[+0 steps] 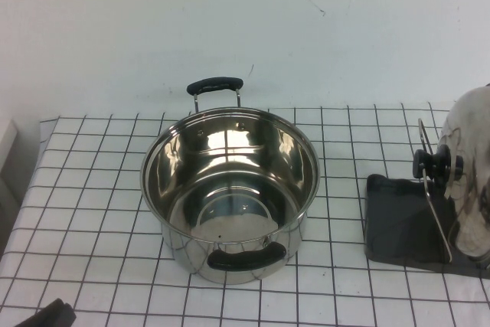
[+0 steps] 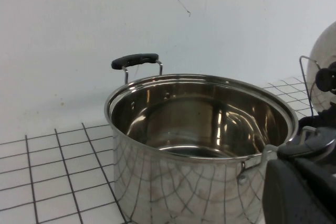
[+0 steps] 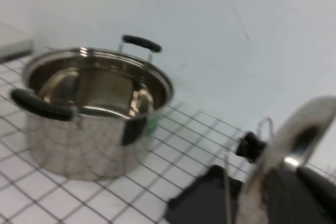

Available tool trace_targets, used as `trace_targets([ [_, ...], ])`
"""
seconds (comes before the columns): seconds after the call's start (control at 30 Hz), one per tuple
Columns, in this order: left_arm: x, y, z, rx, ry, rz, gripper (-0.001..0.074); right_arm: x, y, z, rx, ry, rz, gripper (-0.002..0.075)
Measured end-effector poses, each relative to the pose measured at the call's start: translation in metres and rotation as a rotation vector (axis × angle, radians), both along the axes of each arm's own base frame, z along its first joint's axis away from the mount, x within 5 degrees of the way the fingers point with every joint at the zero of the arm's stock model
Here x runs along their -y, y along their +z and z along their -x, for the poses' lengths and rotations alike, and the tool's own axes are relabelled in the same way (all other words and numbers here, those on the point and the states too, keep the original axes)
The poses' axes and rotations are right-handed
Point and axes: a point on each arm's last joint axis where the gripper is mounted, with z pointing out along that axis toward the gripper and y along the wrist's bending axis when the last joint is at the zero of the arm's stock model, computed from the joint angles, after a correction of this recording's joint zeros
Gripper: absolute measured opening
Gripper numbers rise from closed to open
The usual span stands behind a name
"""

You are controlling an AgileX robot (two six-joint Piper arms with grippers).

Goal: Put pot lid on rack

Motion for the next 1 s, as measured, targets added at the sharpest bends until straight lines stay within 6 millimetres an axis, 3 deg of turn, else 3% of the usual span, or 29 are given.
trace_targets([
  [0.13,0.002,-0.001,0.002,-0.005,-0.033,-0.004,-0.0001,0.017,-0.016,-0.015,0.01,-0.197,0.013,-0.0001],
  [0.33,0.005,-0.001,0.004,-0.01,-0.075,-0.011,-0.0001,0.043,-0.077,-0.037,-0.11,-0.473,0.003,-0.0001],
  [0.47,0.007,-0.002,0.006,-0.013,-0.098,-0.014,-0.0001,0.047,-0.112,-0.04,-0.212,-0.529,-0.024,-0.0001],
  [0.8,0.007,-0.002,0.006,-0.014,-0.104,-0.015,-0.0001,0.047,-0.114,-0.041,-0.248,-0.569,-0.2,-0.0001],
  [1.0,0.007,-0.002,0.006,-0.013,-0.106,-0.016,-0.0001,0.046,-0.114,-0.041,-0.252,-0.556,-0.215,-0.0002],
])
